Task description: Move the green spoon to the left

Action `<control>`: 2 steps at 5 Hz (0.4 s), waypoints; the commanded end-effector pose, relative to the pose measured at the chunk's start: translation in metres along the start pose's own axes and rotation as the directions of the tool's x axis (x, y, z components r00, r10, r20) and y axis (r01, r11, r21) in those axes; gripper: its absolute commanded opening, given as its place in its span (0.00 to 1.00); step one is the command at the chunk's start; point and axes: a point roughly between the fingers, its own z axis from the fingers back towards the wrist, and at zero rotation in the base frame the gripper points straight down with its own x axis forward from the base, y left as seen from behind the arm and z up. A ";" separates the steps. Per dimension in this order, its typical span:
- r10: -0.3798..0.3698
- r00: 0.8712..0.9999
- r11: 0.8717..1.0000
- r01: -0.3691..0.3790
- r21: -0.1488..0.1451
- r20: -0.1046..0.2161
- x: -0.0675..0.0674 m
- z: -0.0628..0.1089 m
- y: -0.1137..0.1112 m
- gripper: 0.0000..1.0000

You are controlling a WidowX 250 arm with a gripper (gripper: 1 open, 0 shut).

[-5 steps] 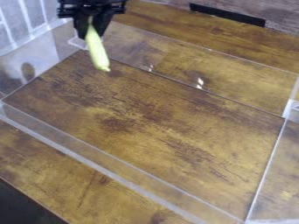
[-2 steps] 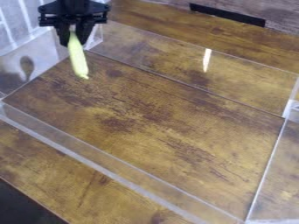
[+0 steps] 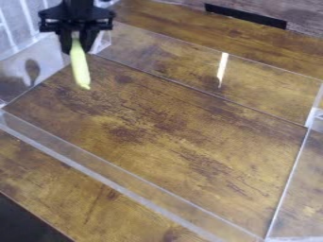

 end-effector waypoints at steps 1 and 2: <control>0.024 0.999 0.999 -0.023 -0.031 0.038 0.018 0.013 0.006 0.00; 0.010 1.000 1.000 -0.009 -0.026 0.018 0.018 0.007 0.004 0.00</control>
